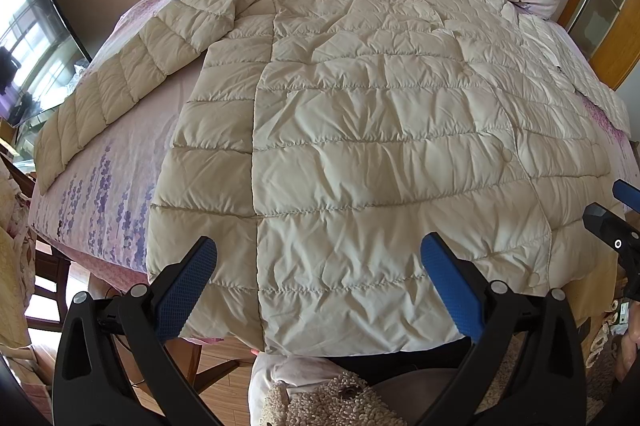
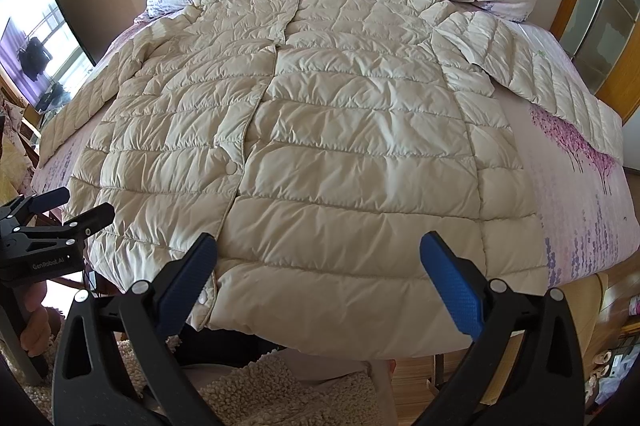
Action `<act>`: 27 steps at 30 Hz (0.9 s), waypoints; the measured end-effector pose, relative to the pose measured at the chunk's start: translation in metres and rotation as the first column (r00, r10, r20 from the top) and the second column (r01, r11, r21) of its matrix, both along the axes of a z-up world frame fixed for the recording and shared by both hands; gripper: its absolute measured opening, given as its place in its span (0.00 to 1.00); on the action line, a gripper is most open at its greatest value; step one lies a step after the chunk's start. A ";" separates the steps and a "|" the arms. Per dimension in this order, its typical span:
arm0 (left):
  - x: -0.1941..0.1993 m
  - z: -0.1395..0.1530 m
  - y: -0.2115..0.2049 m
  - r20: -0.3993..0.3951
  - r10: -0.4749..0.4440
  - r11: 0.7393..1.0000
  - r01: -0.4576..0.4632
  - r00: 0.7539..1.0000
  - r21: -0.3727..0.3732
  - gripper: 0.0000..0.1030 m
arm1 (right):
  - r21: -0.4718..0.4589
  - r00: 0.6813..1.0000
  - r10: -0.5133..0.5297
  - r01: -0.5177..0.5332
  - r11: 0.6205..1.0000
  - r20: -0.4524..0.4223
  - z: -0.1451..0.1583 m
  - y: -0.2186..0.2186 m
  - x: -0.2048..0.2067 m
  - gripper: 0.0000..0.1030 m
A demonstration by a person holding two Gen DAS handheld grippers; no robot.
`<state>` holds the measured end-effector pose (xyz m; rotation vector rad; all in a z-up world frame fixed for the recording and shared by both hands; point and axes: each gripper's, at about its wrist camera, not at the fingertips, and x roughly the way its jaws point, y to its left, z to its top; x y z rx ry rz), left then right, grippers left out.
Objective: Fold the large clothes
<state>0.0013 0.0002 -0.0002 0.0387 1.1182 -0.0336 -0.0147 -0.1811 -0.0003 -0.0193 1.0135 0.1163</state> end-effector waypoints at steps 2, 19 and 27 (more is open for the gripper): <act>0.000 0.000 0.000 -0.001 0.001 1.000 -0.001 1.000 0.000 0.99 | 0.004 1.000 0.000 0.000 1.000 0.001 0.000 0.000 0.000 0.98; -0.001 0.001 0.001 -0.001 0.001 1.000 -0.001 1.000 0.000 0.99 | 0.024 1.000 -0.006 0.006 1.000 -0.004 -0.002 0.001 0.000 0.98; -0.001 0.001 0.001 -0.001 0.000 1.000 0.000 1.000 0.001 0.99 | 0.036 1.000 -0.005 0.005 0.999 -0.006 -0.003 -0.001 0.000 0.98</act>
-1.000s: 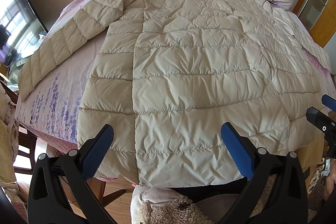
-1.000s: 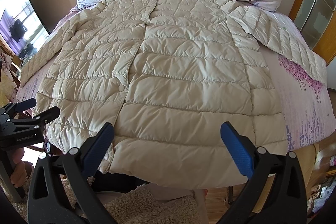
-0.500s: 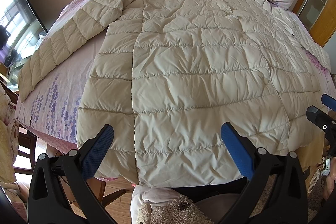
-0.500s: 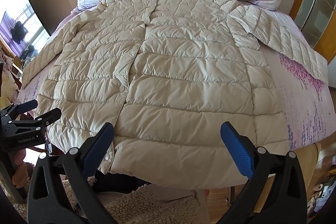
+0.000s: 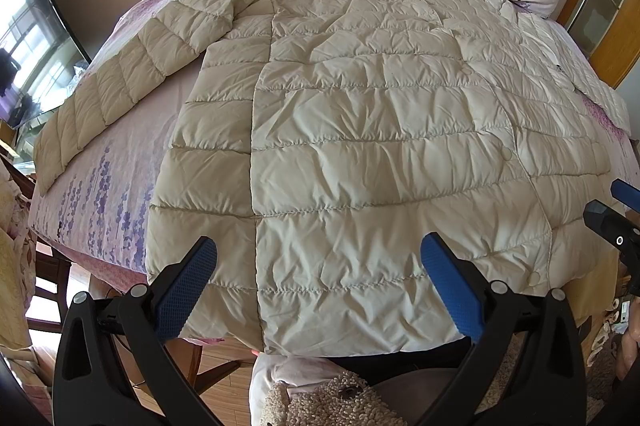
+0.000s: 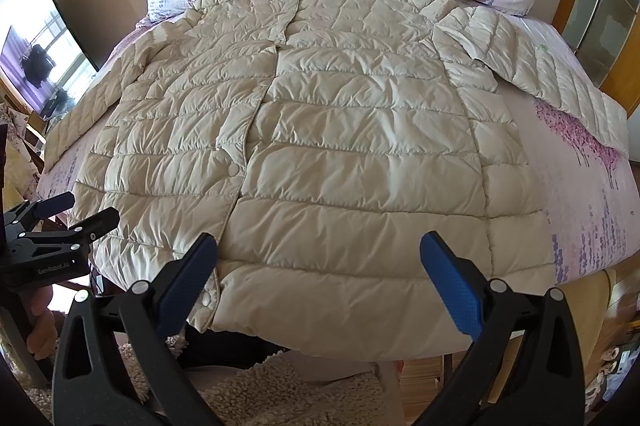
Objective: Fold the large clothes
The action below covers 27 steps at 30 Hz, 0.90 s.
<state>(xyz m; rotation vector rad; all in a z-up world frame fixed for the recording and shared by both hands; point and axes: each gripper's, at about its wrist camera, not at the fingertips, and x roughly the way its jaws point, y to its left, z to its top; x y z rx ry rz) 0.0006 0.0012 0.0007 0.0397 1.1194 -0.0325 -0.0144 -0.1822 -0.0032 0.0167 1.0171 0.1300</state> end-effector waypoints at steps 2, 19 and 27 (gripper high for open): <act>0.000 0.000 0.000 0.000 0.000 1.000 0.000 1.000 -0.001 0.99 | 0.004 1.000 -0.001 0.001 1.000 -0.001 0.000 0.000 0.000 0.98; 0.001 -0.002 -0.002 -0.003 -0.001 1.000 0.001 1.000 -0.003 0.99 | 0.045 1.000 -0.011 0.011 0.999 -0.008 -0.002 -0.006 0.004 0.98; 0.008 -0.006 0.000 -0.004 0.004 1.000 -0.004 1.000 -0.017 0.99 | 0.086 1.000 -0.028 0.027 0.996 0.005 -0.002 -0.012 0.011 0.98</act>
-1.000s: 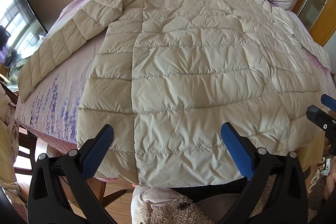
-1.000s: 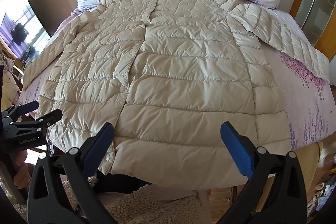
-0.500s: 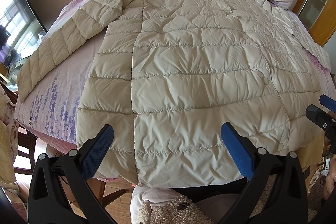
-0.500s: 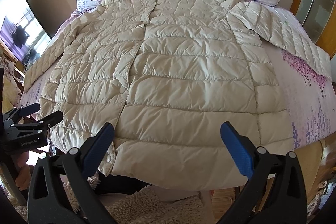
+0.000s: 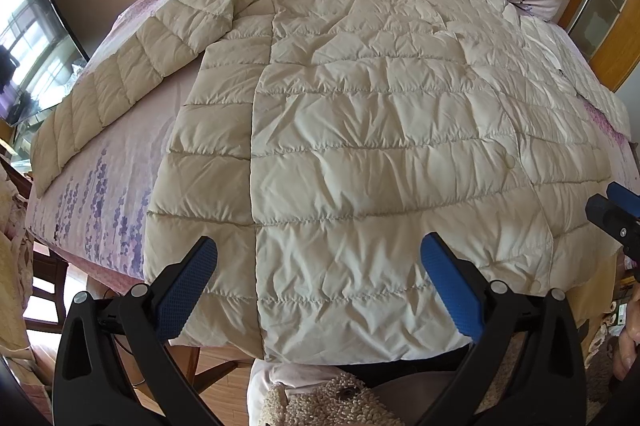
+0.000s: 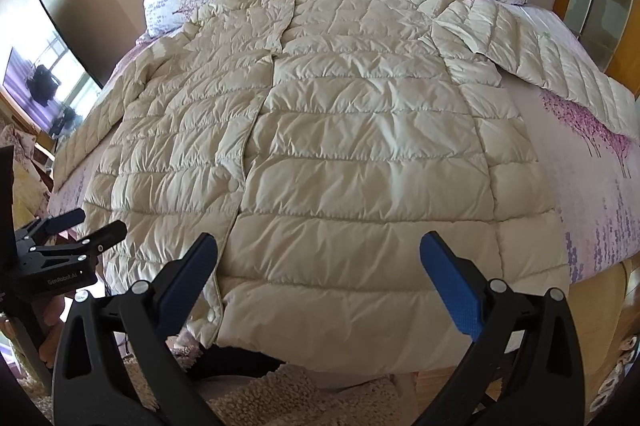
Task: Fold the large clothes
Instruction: 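Grasp the coat sleeve cuff with the right gripper and lift it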
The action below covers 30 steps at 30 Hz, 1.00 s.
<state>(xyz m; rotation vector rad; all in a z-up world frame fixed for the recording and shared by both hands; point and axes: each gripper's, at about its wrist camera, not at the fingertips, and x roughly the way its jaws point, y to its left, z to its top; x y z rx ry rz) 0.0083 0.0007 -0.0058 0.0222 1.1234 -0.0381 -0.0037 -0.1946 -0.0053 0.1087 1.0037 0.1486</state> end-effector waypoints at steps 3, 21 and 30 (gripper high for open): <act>0.005 -0.001 0.003 -0.010 0.004 1.000 -0.004 1.000 -0.023 0.99 | 0.061 1.000 -0.019 0.018 0.998 0.019 0.000 -0.011 0.006 0.98; 0.085 0.001 0.061 -0.056 0.069 0.906 -0.086 0.996 -0.414 0.97 | 0.496 0.820 -0.568 0.521 0.695 -0.066 -0.011 -0.230 0.075 0.90; 0.124 0.017 0.057 0.077 0.010 0.960 0.012 0.997 -0.279 0.98 | 0.564 0.517 -0.835 0.753 0.339 -0.188 -0.049 -0.373 0.066 0.61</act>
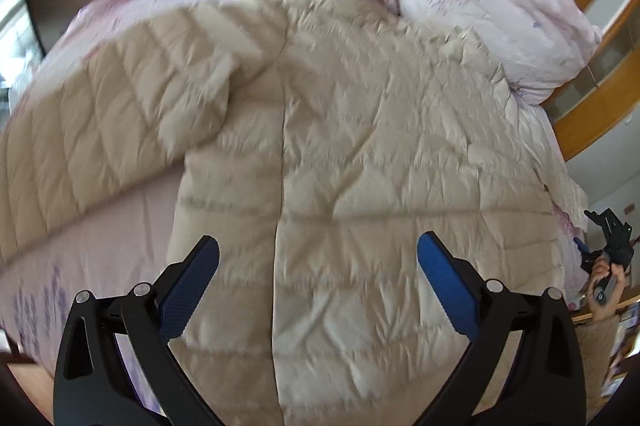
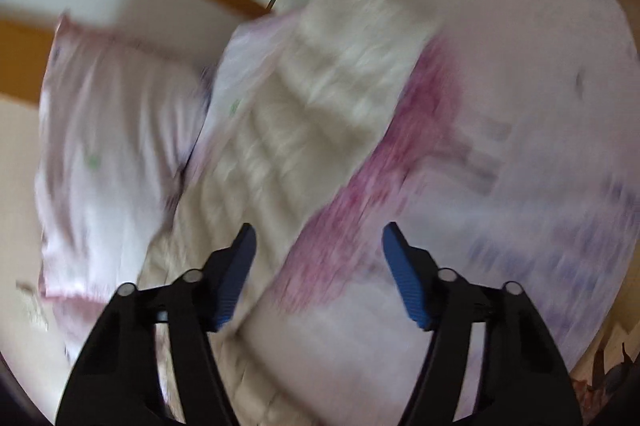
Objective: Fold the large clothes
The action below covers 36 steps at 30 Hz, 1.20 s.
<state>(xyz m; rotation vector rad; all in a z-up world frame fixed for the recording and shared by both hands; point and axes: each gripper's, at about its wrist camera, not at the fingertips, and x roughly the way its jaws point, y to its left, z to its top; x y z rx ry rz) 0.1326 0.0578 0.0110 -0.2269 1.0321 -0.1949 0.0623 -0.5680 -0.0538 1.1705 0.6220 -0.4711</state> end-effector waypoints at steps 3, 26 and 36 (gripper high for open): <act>0.000 0.005 -0.004 0.121 -0.037 0.999 0.037 0.992 0.007 0.98 | 0.035 0.998 -0.064 0.063 0.997 0.021 -0.009 -0.026 -0.005 0.57; 0.028 -0.004 -0.005 0.150 -0.102 0.985 0.121 0.983 -0.126 0.99 | -0.538 0.997 -0.072 0.042 0.842 -0.034 0.077 0.001 0.052 0.05; 0.042 0.008 -0.005 0.129 -0.111 0.942 0.146 0.985 -0.302 0.99 | -0.693 0.873 0.484 -0.319 0.647 0.050 0.138 0.177 0.098 0.05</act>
